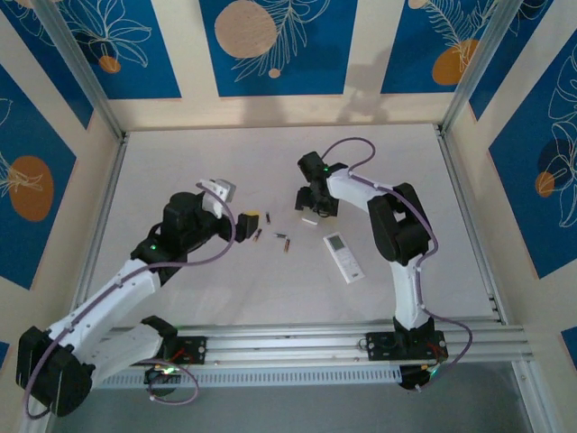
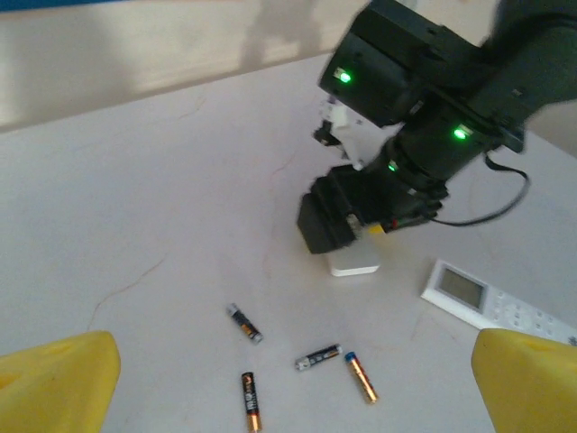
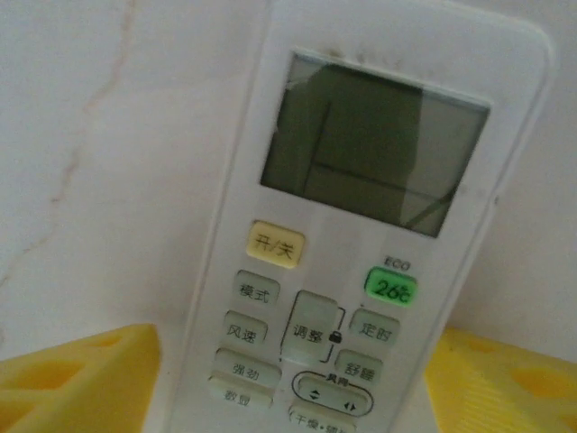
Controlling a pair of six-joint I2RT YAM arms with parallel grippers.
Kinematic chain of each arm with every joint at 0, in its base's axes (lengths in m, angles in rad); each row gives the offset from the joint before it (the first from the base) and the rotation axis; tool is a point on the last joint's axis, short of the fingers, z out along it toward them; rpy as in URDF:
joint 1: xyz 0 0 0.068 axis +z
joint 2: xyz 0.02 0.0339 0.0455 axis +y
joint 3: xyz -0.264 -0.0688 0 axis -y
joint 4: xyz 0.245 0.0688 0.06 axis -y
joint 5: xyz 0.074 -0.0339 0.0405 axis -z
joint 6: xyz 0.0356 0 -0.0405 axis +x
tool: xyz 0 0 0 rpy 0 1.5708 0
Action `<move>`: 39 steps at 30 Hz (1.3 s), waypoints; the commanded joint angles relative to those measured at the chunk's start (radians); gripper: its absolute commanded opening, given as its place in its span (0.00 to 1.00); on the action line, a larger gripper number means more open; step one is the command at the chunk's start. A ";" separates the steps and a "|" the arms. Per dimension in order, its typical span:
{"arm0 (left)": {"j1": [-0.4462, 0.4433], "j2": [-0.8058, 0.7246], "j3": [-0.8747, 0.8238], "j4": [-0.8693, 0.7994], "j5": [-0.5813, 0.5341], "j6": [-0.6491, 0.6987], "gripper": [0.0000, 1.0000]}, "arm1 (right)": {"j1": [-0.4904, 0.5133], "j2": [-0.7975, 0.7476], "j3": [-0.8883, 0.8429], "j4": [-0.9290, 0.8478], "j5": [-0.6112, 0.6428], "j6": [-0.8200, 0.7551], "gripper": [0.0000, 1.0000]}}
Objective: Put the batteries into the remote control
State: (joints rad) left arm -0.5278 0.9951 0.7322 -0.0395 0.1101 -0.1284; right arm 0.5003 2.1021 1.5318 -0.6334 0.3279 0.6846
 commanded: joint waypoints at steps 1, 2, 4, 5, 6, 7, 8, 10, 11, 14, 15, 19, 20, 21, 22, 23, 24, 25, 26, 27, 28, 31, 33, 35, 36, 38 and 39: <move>-0.006 0.046 0.060 -0.031 -0.103 -0.125 1.00 | 0.002 -0.025 -0.024 0.007 -0.032 0.028 0.66; -0.004 0.063 0.070 -0.025 -0.121 -0.183 1.00 | -0.001 -0.046 -0.037 0.021 -0.036 0.021 0.60; 0.002 0.105 0.096 -0.025 -0.136 -0.307 1.00 | -0.008 -0.107 -0.072 0.066 -0.053 0.004 0.52; 0.006 0.128 0.116 -0.028 -0.118 -0.361 1.00 | -0.010 -0.150 -0.106 0.105 -0.067 -0.010 0.49; 0.011 0.149 0.133 -0.025 -0.087 -0.398 1.00 | -0.010 -0.195 -0.138 0.147 -0.082 -0.026 0.48; 0.016 0.175 0.154 -0.013 -0.041 -0.427 1.00 | -0.008 -0.247 -0.176 0.203 -0.109 -0.053 0.48; 0.017 0.201 0.176 -0.002 0.004 -0.455 1.00 | -0.002 -0.297 -0.216 0.264 -0.152 -0.083 0.48; 0.018 0.250 0.217 0.026 0.100 -0.508 1.00 | 0.012 -0.382 -0.284 0.362 -0.257 -0.145 0.50; 0.022 0.280 0.239 0.039 0.147 -0.538 0.99 | 0.022 -0.424 -0.317 0.405 -0.310 -0.171 0.50; 0.030 0.352 0.290 0.098 0.263 -0.611 0.92 | 0.062 -0.526 -0.392 0.497 -0.411 -0.249 0.50; 0.031 0.368 0.298 0.119 0.277 -0.631 0.89 | 0.072 -0.548 -0.411 0.513 -0.428 -0.264 0.50; 0.037 0.416 0.303 0.193 0.293 -0.712 0.80 | 0.091 -0.618 -0.459 0.570 -0.544 -0.290 0.49; 0.037 0.427 0.304 0.210 0.307 -0.727 0.77 | 0.094 -0.629 -0.467 0.583 -0.572 -0.296 0.49; 0.037 0.436 0.305 0.225 0.322 -0.739 0.74 | 0.098 -0.638 -0.470 0.588 -0.594 -0.303 0.49; 0.037 0.445 0.305 0.241 0.342 -0.757 0.69 | 0.102 -0.642 -0.471 0.592 -0.615 -0.311 0.49; 0.037 0.458 0.304 0.255 0.358 -0.775 0.63 | 0.107 -0.648 -0.471 0.595 -0.632 -0.320 0.49; 0.037 0.466 0.304 0.263 0.369 -0.791 0.55 | 0.112 -0.650 -0.472 0.600 -0.645 -0.329 0.49; 0.037 0.475 0.305 0.269 0.375 -0.805 0.44 | 0.115 -0.649 -0.472 0.602 -0.648 -0.336 0.49; 0.037 0.480 0.302 0.270 0.375 -0.818 0.31 | 0.118 -0.651 -0.469 0.600 -0.641 -0.339 0.50; 0.037 0.481 0.300 0.266 0.366 -0.833 0.24 | 0.118 -0.649 -0.468 0.596 -0.633 -0.340 0.49; 0.037 0.479 0.298 0.261 0.354 -0.845 0.17 | 0.118 -0.648 -0.464 0.590 -0.622 -0.341 0.50; 0.039 0.463 0.304 0.174 0.265 -0.898 0.03 | 0.133 -0.681 -0.468 0.573 -0.504 -0.355 0.62; 0.040 0.452 0.341 0.001 0.154 -0.957 0.00 | 0.179 -0.743 -0.517 0.620 -0.318 -0.413 0.75; 0.043 0.444 0.399 -0.208 0.016 -1.030 0.00 | 0.253 -0.811 -0.629 0.785 -0.181 -0.598 0.79; 0.045 0.440 0.422 -0.288 -0.039 -1.050 0.00 | 0.296 -0.832 -0.710 0.912 -0.142 -0.730 0.80; 0.045 0.429 0.454 -0.386 -0.125 -1.082 0.00 | 0.357 -0.824 -0.843 1.203 -0.101 -0.974 0.79; 0.045 0.421 0.461 -0.420 -0.157 -1.101 0.00 | 0.378 -0.794 -0.891 1.323 -0.085 -1.091 0.79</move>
State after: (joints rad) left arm -0.4900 1.4654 1.1351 -0.2268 0.1364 -1.1282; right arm 0.8246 1.2671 0.7635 0.2989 0.0925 -0.0105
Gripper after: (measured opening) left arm 0.172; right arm 0.791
